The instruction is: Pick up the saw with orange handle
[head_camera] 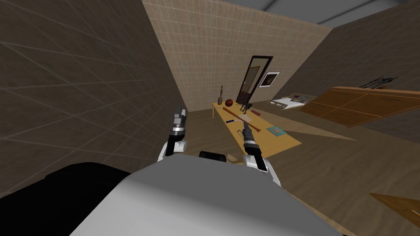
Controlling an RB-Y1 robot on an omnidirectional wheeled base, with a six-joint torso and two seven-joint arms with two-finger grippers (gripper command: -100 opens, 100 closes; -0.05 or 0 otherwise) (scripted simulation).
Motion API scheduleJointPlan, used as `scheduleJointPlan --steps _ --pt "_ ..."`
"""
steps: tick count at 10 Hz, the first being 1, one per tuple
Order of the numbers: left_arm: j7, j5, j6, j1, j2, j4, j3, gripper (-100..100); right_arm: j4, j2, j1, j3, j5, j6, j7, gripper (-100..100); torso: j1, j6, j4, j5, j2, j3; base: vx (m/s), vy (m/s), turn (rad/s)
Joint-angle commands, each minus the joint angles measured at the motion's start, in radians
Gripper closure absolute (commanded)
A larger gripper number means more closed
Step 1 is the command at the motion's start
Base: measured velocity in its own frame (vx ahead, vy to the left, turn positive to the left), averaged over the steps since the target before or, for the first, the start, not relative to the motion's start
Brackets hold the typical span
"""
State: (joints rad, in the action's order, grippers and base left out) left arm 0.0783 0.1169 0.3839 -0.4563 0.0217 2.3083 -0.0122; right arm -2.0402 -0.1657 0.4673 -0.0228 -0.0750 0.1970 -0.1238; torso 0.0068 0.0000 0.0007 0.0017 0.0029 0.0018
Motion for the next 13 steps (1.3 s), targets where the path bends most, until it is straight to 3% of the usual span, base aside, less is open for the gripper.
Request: scheduleJointPlan --steps 1,4,5,10,11,12,13 --pt "0.0 0.0 0.0 0.0 0.0 0.0 0.0 0 0.033 -0.014 -0.021 0.002 -0.04 -0.045 -0.016 -100 0.0 0.0 0.0 0.0 0.0 0.0 -0.048 0.08 0.027" --pt "0.0 0.0 0.0 0.0 0.0 0.0 0.0 0 0.099 -0.036 -0.051 0.006 -0.111 -0.111 -0.044 -100 -0.001 0.0 0.0 0.0 0.001 0.0 -0.051 0.098 0.03" --pt "0.0 0.0 0.0 0.0 0.0 0.0 0.0 0 0.099 -0.036 -0.051 0.006 -0.111 -0.111 -0.044 -100 -0.001 0.0 0.0 0.0 0.0 0.0 -0.02 0.068 0.012" --pt "0.0 0.0 0.0 0.0 0.0 0.0 0.0 0 0.246 -0.077 -0.113 0.011 -0.255 -0.248 -0.112 -100 -0.001 0.0 0.0 0.0 0.0 0.0 -0.04 0.093 0.043" --pt "0.0 0.0 0.0 0.0 0.0 0.0 0.0 0 0.254 -0.077 -0.113 0.011 -0.264 -0.258 -0.112 -100 0.0 0.0 0.0 0.0 -0.001 0.0 -0.012 0.083 0.015" --pt "0.0 0.0 0.0 0.0 0.0 0.0 0.0 0 0.298 -0.087 -0.129 0.011 -0.303 -0.295 -0.131 -100 -0.002 0.0 0.0 0.0 -0.002 -0.001 -0.018 0.076 0.029" --pt "0.0 0.0 0.0 0.0 0.0 0.0 0.0 0 0.298 -0.087 -0.129 0.011 -0.303 -0.297 -0.131 -100 -0.002 0.0 0.0 -0.001 -0.001 -0.001 -0.011 0.056 0.024"
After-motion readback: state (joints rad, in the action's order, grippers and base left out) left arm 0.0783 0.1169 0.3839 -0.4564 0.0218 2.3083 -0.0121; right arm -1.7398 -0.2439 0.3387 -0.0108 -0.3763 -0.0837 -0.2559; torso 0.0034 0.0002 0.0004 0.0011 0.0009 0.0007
